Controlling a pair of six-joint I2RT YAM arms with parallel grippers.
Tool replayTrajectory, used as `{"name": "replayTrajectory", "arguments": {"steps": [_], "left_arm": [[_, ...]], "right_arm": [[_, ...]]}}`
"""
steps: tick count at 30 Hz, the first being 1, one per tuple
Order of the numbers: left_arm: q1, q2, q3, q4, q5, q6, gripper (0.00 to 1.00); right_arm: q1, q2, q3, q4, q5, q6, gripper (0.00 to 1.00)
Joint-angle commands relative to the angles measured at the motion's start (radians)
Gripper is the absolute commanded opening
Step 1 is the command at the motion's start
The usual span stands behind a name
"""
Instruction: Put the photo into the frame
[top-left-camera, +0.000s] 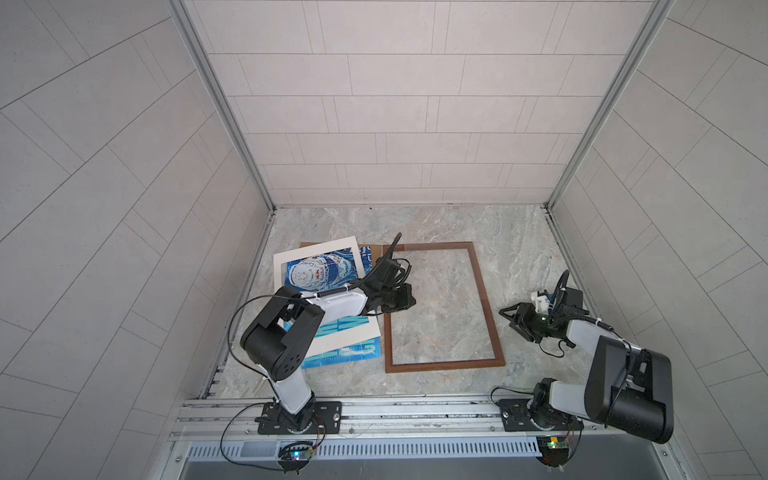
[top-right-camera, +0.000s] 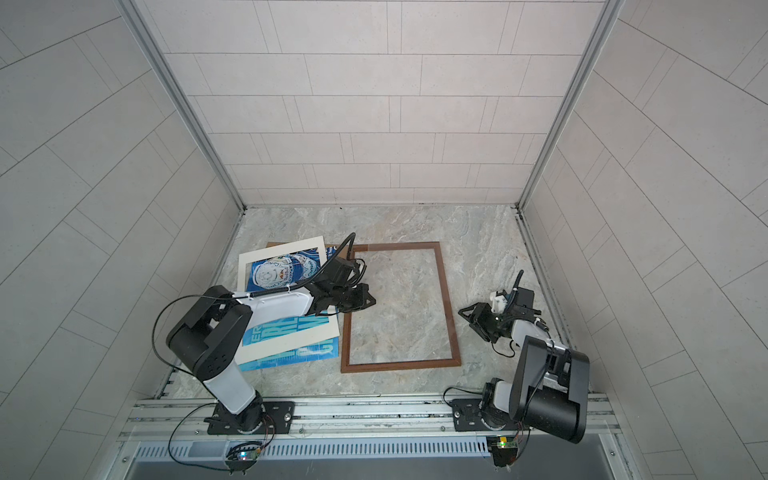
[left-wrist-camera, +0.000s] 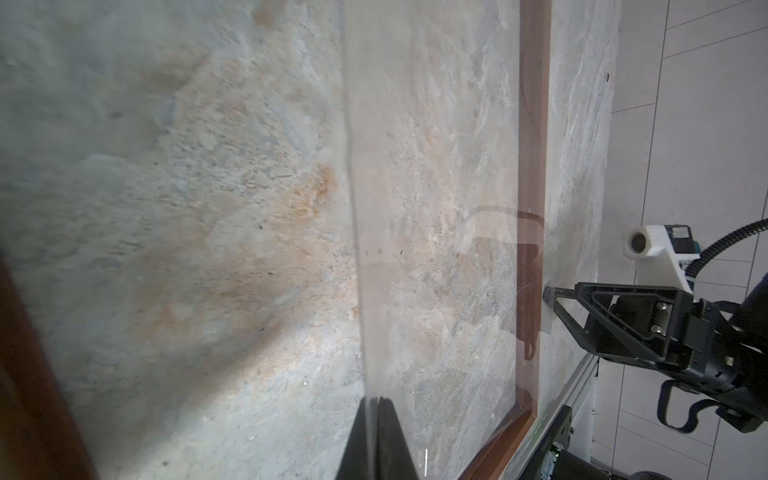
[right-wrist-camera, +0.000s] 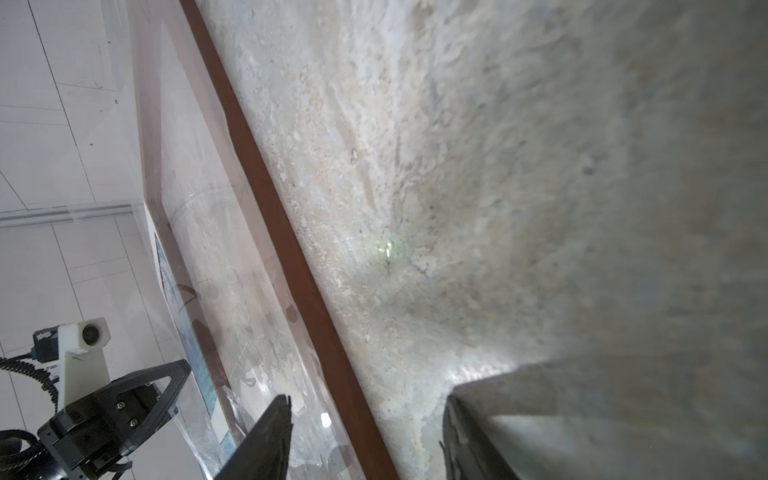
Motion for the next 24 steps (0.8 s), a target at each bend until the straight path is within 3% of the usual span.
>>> {"name": "replayTrajectory", "arguments": {"steps": [1,24], "left_arm": [[0.01,-0.036,-0.015,0.005,0.01,0.045,0.0],[0.05,-0.066,-0.071,-0.007,0.049,0.061,0.0]], "right_arm": [[0.014,0.034,-0.009,-0.012,0.032,-0.011,0.53],[0.05,0.062,-0.008,0.015,0.036,0.003,0.52]]}}
